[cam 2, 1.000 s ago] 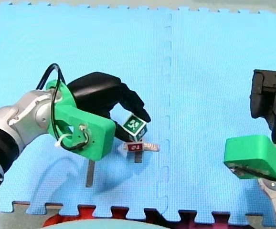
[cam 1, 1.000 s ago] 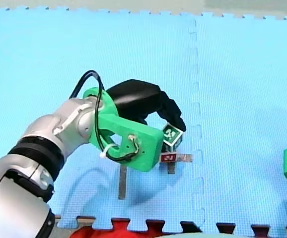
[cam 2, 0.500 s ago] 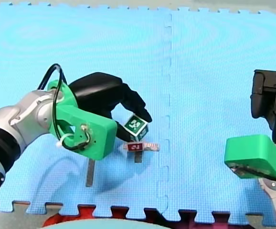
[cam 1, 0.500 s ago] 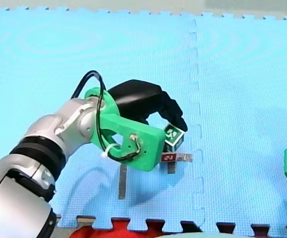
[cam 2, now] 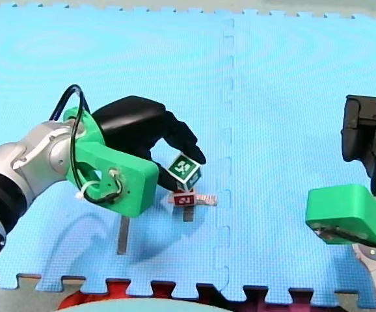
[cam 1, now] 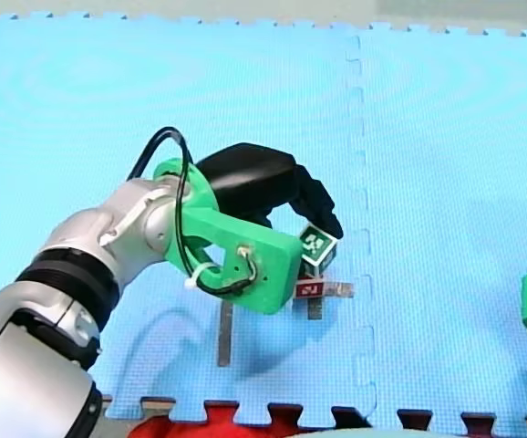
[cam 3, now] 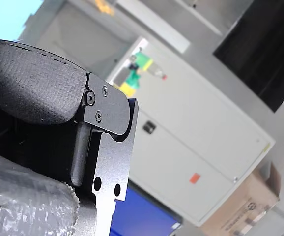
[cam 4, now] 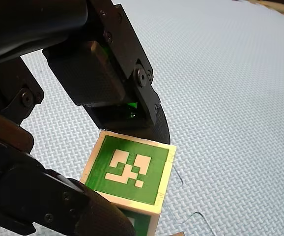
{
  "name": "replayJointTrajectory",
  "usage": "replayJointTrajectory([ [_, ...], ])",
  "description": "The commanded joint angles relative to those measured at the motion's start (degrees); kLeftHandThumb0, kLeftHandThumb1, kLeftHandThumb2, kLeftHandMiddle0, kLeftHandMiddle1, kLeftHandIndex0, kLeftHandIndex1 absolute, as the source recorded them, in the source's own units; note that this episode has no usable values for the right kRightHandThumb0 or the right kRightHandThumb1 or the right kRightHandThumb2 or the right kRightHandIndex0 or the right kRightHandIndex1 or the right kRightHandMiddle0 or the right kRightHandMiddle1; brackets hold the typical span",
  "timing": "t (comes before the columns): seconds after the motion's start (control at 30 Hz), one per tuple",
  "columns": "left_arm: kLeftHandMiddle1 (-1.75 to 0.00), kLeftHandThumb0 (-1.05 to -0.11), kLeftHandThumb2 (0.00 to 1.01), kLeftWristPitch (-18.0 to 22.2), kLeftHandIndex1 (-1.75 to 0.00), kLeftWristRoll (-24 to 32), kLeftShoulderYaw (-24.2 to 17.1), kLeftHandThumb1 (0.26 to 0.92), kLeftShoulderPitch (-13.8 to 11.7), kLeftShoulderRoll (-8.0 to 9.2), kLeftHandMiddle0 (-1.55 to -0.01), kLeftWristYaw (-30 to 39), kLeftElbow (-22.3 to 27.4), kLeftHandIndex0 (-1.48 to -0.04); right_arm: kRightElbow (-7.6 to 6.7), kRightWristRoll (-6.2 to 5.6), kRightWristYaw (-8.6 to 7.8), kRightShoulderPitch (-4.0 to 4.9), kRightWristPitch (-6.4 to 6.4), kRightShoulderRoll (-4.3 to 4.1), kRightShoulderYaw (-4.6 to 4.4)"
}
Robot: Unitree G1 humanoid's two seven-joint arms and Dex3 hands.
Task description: Stack cube left
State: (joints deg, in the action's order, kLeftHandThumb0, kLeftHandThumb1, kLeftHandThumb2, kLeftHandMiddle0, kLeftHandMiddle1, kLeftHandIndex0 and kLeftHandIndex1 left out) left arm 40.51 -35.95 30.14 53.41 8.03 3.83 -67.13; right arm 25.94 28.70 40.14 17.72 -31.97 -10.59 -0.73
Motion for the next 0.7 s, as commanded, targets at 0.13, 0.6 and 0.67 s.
replayJointTrajectory([
  [0.13,-1.75,-0.460,0.00,0.08,0.00,-0.66,0.49,0.818,0.47,0.38,-1.04,-0.77,-0.41,-1.30,-0.40,-0.18,0.03,-0.40,-0.02,-0.24,0.33],
  [0.6,-1.75,-0.461,0.00,-0.09,0.00,-1.71,1.74,0.823,0.01,0.17,-1.04,-1.97,-0.96,-1.30,-0.88,-0.06,0.02,-0.57,0.15,-0.10,0.28],
  [0.67,-1.75,-0.461,0.00,-0.25,0.00,-1.84,1.84,0.824,0.08,0.13,-1.04,-1.84,-1.10,-1.30,-0.90,-0.12,-0.06,-0.61,0.16,-0.12,0.29],
])
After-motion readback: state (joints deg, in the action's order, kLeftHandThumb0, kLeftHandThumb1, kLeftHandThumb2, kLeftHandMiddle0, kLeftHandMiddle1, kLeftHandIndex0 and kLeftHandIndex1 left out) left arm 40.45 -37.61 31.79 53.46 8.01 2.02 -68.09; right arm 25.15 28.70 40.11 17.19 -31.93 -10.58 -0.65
